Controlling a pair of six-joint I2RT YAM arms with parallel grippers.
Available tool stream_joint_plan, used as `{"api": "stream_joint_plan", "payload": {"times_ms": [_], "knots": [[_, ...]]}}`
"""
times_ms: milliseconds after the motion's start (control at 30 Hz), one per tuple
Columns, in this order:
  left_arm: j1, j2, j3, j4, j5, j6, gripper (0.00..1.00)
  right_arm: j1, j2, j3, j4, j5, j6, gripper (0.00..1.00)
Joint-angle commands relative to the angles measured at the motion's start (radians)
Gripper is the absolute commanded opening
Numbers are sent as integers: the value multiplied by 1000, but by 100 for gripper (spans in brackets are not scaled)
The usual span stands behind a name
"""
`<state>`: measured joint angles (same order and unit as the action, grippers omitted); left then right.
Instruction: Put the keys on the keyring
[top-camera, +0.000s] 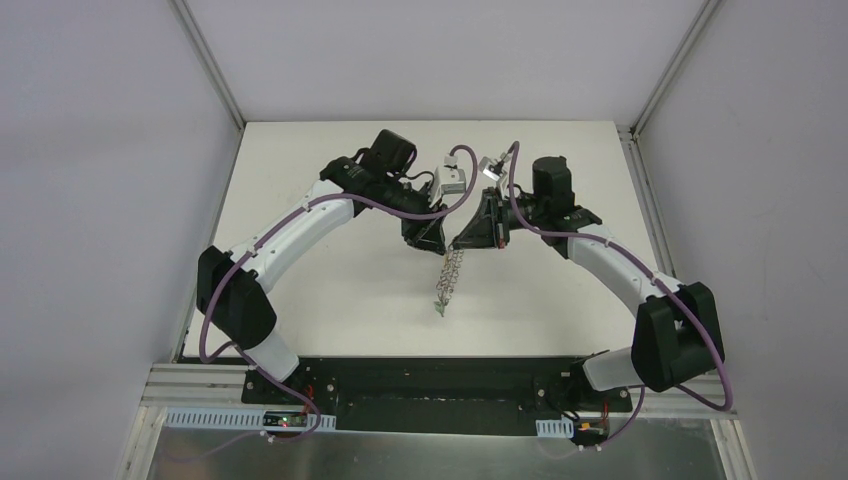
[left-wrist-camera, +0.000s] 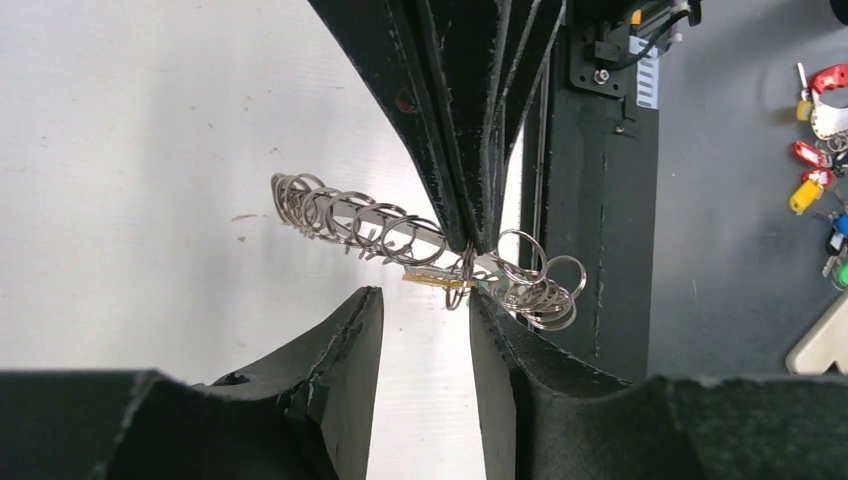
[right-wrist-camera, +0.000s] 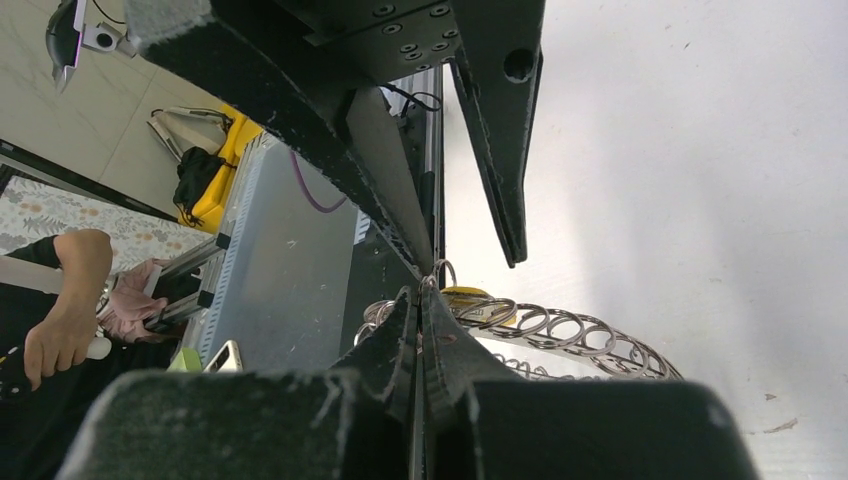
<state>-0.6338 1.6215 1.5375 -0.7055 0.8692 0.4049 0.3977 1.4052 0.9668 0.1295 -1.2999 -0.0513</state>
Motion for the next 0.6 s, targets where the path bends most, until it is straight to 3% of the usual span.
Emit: {"api": "stream_joint_plan", "payload": {"times_ms": [0, 167, 333, 567], "knots": [[-6, -30, -8, 28, -8, 31, 36, -8, 4, 26, 82, -41, 48, 0], [-16, -17, -7, 20, -2, 37, 23, -10, 8, 27, 96, -40, 76, 0], [-19, -8, -1, -5, 23, 50, 0, -18, 12, 26, 117, -28, 102, 0], [-29, -6, 0, -17, 9, 56, 0, -25, 35, 35, 125, 11, 134, 0]]}}
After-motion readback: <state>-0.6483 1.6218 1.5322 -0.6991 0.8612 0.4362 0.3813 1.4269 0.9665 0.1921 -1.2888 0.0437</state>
